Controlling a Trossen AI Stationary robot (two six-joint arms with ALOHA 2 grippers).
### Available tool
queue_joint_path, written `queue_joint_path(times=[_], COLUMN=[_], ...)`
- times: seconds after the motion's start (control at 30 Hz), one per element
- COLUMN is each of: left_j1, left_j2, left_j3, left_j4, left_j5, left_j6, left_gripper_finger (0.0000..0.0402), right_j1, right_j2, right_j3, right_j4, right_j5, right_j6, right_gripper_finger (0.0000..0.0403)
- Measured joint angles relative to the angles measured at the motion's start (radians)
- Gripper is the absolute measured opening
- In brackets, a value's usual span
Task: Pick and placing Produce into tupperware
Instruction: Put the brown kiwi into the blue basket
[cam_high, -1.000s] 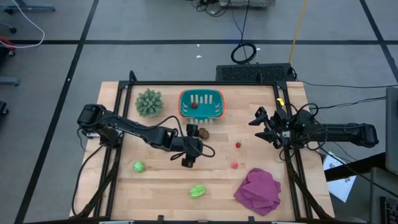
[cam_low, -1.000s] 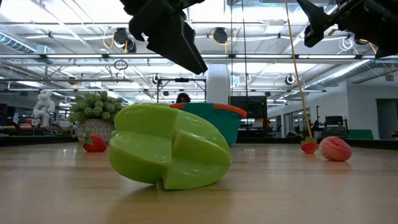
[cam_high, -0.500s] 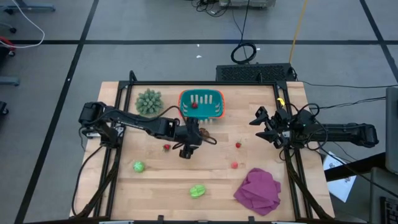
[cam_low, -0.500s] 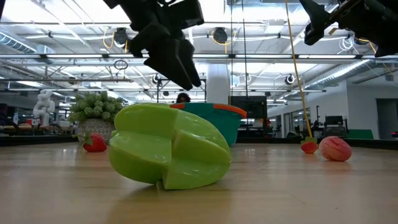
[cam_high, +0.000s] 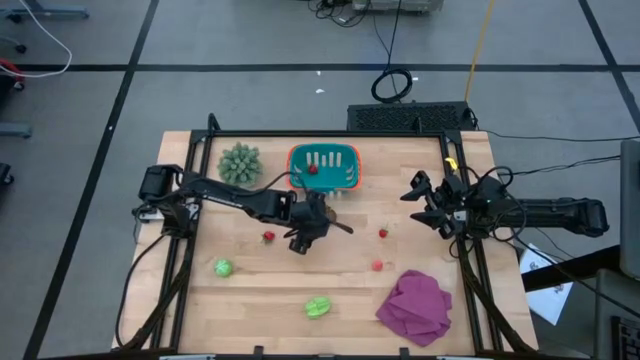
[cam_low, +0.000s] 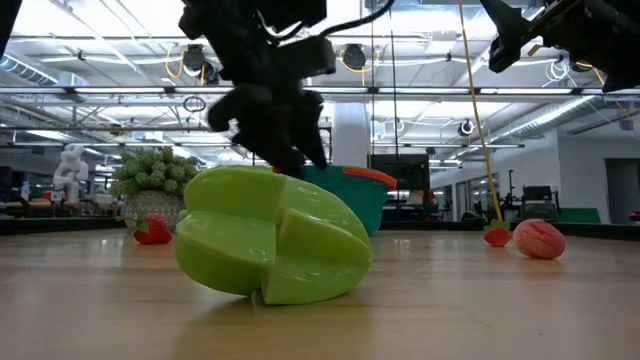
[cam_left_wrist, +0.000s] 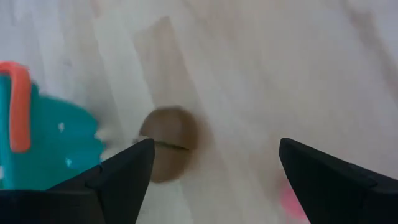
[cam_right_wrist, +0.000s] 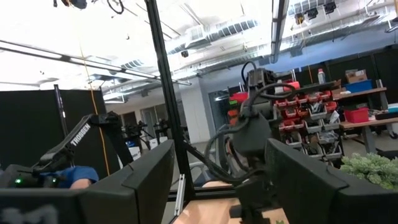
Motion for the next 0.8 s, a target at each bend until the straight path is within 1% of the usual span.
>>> queue_joint_path(times=[0.03, 0.1, 0.2, 0.27, 0.47, 0.8], left_j1=[0.004, 0.013, 0.024, 0.034, 0.059, 0.066], left_j2=[0.007, 0.010, 0.027, 0.028, 0.042, 0.045], left_j3=[0.002, 0.000, 0.003, 0.003, 0.013, 0.013], left_j4=[0.023, 0.008, 0.077, 0.053, 0.061, 0.064], left_j5=[0.000, -0.003, -0.003, 0.002, 0.025, 0.051], left_j6=[0.005, 0.017, 0.045, 0.043, 0.042, 0.041], left_gripper_finger=[0.0351, 0.0351, 0.0351, 0.0351, 0.0351, 0.0351], right_j1=[0.000, 0.000, 0.000, 0.000, 0.000, 0.000], right_j2=[0.000, 0.009, 0.013, 0.019, 0.023, 0.023], right_j3=[0.000, 0.000, 0.000, 0.000, 0.000, 0.000], right_j4=[-0.003, 0.003, 0.007, 0.009, 0.020, 0.020], right_j5=[0.000, 0.001, 0.001, 0.002, 0.003, 0.003], right_j6=[0.000, 0.000, 0.000, 0.000, 0.000, 0.000], right_gripper_finger=[0.0242, 0.0242, 0.0242, 0.0242, 0.0242, 0.0242])
